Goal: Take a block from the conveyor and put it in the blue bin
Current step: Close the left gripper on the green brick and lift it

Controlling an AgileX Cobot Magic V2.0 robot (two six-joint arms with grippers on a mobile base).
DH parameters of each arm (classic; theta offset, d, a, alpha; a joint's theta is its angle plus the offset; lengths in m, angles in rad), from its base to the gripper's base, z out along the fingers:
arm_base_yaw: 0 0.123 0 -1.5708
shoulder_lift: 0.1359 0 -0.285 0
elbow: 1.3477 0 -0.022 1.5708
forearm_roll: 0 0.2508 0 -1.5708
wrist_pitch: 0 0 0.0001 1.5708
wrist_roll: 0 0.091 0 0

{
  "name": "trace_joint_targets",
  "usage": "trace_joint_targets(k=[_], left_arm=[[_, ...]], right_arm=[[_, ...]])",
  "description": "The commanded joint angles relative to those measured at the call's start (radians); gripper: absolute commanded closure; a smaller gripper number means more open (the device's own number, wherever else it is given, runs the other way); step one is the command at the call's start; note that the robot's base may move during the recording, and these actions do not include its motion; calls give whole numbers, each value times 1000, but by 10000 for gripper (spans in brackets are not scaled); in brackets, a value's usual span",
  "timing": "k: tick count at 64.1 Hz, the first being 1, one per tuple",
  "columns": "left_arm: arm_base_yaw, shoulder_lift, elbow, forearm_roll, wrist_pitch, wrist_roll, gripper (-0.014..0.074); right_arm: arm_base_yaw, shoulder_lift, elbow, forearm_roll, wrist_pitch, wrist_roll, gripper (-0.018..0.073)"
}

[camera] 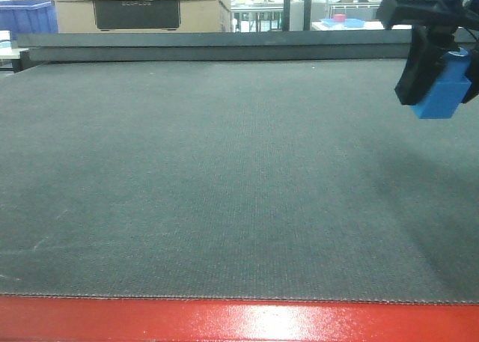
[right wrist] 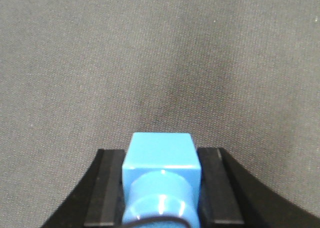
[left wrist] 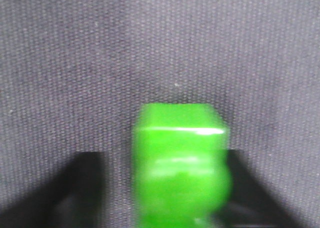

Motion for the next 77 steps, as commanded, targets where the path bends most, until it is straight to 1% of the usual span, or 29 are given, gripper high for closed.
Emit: trace_joint_targets(k=[1,3,6,7,12,17,27,37,46,51,55,61,69,77], left_arm=[[2,-5,-3,-10,-4,0,497],[2,-5,-3,-15,-2,0,585],[2,-5,-3,-23,12,0,687],[2,-5,-3,-27,17,0,709],[-2,-12,-3,-66,48,0,707],[-20,-32,-3,-88,58,0,707],[-100,-114,-3,-90,52,-11,707],[-183,-215,-3,-92,41,-13,707],[-237,-325,4,-94,19,-57,707],[-254,-386,22,-94,-11,-71,707],[-267,-442,48,-94,-36,-90,707],[-280,-513,85,-94,-68,-90,707],[-282,-609,132,-94,-101,-90,707],[-282,-692,153,-94,-118,-90,707]], right_arm=[[1,-12,4,-14,-16,-7,718],[1,-12,4,-14,-18,-7,718],[1,-12,4,-14,-18,-7,718],[1,-12,4,-14,-20,-7,718],[1,-12,4,-14,-25,-7,718],[-1,-12,4,-14,-42,-7,718],[-8,-12,4,-60,-67,-7,718],[-74,-14,4,-60,-51,-7,718],[-146,-27,21,-60,-31,-7,718],[-170,-59,66,-60,-45,-7,718],[-172,-95,117,-62,-68,-7,718],[-172,-168,203,-81,-101,-7,718],[-172,-281,302,-96,-129,-7,718],[-172,-398,322,-98,-113,-7,718]])
